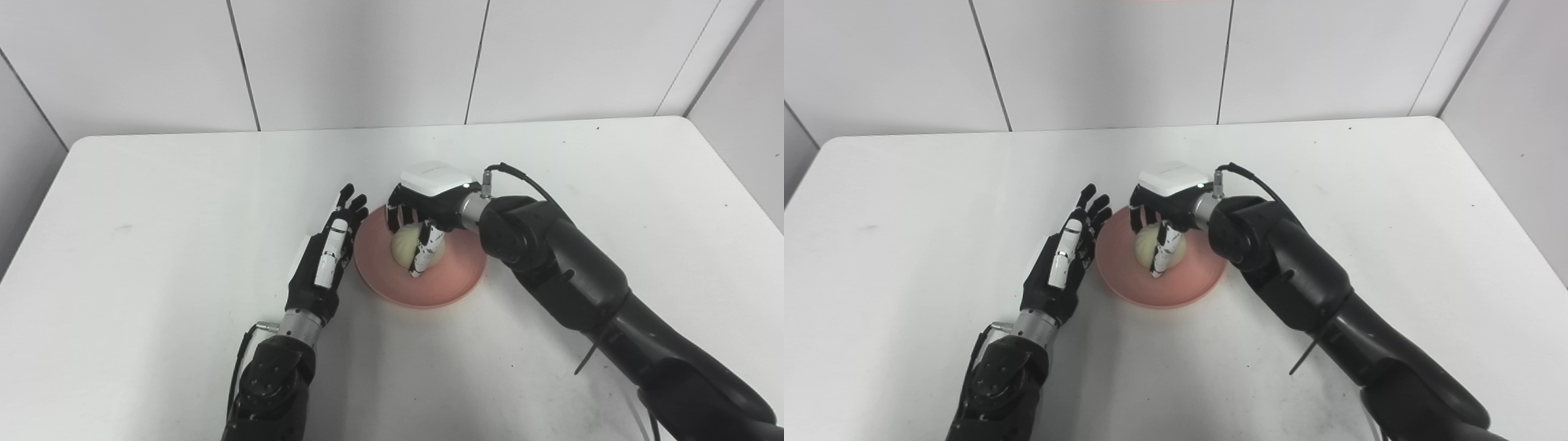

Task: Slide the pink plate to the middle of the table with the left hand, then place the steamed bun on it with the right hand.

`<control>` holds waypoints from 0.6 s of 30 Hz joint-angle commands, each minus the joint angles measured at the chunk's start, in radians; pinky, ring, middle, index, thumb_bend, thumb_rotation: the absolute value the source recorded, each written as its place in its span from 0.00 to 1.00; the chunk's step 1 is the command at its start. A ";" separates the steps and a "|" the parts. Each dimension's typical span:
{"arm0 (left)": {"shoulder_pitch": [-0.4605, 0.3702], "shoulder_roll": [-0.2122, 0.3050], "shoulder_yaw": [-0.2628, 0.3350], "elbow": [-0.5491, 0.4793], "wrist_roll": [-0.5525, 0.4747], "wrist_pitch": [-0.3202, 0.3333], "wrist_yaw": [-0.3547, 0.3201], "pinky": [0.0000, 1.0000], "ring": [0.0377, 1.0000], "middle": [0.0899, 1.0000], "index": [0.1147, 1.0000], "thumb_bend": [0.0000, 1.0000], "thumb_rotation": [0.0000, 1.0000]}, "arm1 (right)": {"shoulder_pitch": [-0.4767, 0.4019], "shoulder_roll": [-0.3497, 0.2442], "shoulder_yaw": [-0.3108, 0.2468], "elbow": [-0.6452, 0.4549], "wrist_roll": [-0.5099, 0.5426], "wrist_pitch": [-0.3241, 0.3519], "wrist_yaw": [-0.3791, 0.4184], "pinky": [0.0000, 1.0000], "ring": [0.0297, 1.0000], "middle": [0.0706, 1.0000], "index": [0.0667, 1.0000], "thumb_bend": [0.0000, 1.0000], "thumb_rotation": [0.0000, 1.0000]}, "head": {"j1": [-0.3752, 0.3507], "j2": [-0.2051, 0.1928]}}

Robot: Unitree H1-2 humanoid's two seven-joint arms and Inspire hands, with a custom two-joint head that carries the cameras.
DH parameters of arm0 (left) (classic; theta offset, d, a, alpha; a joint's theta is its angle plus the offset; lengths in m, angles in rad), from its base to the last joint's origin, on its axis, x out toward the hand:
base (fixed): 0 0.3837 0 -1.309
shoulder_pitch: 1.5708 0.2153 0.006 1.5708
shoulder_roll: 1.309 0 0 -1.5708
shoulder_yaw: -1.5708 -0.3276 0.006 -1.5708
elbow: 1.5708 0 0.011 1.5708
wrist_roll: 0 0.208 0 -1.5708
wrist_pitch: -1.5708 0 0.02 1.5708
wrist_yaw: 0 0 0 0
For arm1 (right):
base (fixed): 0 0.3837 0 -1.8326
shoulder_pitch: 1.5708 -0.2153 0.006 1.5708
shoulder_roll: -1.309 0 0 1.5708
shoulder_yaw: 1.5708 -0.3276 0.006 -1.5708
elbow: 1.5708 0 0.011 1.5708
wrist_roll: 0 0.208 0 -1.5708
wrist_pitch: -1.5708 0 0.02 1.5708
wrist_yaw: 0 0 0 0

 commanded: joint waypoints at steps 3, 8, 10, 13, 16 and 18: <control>0.048 0.009 -0.009 0.028 0.018 0.092 0.007 0.99 0.97 0.97 0.98 0.38 1.00 | -0.036 0.002 -0.005 -0.035 -0.049 -0.007 -0.002 0.26 0.32 0.44 0.45 0.53 0.00 | -0.002 0.002; 0.048 0.013 -0.012 0.030 0.015 0.081 0.002 0.97 0.97 0.97 0.98 0.36 1.00 | -0.048 -0.003 -0.006 -0.063 -0.076 0.023 0.077 0.40 0.51 0.59 0.72 0.62 0.35 | -0.005 0.004; 0.048 0.014 -0.012 0.030 0.014 0.082 0.002 0.97 0.97 0.97 0.98 0.36 1.00 | -0.051 -0.003 -0.008 -0.077 -0.090 0.037 0.113 0.43 0.54 0.62 0.74 0.63 0.41 | -0.005 0.004; 0.049 0.014 -0.012 0.029 0.015 0.084 0.003 0.97 0.97 0.97 0.98 0.38 1.00 | -0.056 -0.002 -0.011 -0.096 -0.116 0.055 0.167 0.52 0.64 0.71 0.80 0.67 0.56 | -0.005 0.005; 0.049 0.013 -0.010 0.032 0.009 0.081 0.002 0.97 0.97 0.97 0.98 0.39 1.00 | -0.056 0.002 -0.018 -0.114 -0.134 0.062 0.198 0.53 0.66 0.73 0.82 0.69 0.62 | -0.006 0.006; 0.048 0.013 -0.009 0.034 0.007 0.080 0.001 0.97 0.97 0.97 0.99 0.39 1.00 | -0.057 0.004 -0.022 -0.125 -0.146 0.071 0.217 0.52 0.66 0.73 0.83 0.70 0.65 | -0.007 0.005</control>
